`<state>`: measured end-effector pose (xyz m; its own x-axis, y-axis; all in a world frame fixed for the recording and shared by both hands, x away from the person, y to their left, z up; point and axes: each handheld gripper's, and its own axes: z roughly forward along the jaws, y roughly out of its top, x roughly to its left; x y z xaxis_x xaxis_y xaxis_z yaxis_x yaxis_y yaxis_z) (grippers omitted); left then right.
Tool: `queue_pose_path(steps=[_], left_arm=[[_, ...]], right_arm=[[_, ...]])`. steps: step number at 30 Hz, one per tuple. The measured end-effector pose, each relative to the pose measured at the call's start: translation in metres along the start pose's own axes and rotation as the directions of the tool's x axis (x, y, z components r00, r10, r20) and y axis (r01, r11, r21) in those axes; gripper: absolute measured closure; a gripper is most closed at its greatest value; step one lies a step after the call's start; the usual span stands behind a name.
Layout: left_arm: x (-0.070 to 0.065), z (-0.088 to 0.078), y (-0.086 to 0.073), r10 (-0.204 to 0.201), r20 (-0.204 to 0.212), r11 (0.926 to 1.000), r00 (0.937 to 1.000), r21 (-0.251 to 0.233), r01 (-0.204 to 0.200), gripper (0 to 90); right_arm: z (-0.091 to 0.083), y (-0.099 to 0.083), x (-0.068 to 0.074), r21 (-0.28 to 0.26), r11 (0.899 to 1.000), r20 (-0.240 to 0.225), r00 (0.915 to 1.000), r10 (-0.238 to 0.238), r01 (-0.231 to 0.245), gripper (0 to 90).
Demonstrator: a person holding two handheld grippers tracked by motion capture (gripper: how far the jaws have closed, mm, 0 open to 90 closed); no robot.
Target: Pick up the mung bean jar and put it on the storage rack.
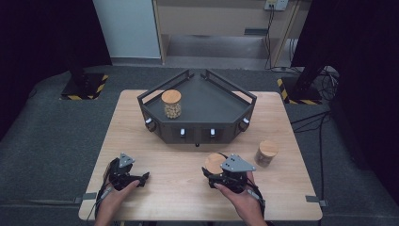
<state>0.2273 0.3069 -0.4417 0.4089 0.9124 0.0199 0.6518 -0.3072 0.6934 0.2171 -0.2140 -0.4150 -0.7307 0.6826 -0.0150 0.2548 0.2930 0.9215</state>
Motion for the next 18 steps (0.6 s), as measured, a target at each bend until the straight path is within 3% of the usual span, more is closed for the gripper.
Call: queue_pose_path(steps=[18], left_arm=[[0.000, 0.000, 0.000, 0.001, 0.001, 1.0000, 1.0000, 0.000, -0.001, 0.0]], right_arm=[[0.004, 0.021, -0.005, -0.012, 1.000, 0.016, 0.9998, 0.012, -0.011, 25.4]])
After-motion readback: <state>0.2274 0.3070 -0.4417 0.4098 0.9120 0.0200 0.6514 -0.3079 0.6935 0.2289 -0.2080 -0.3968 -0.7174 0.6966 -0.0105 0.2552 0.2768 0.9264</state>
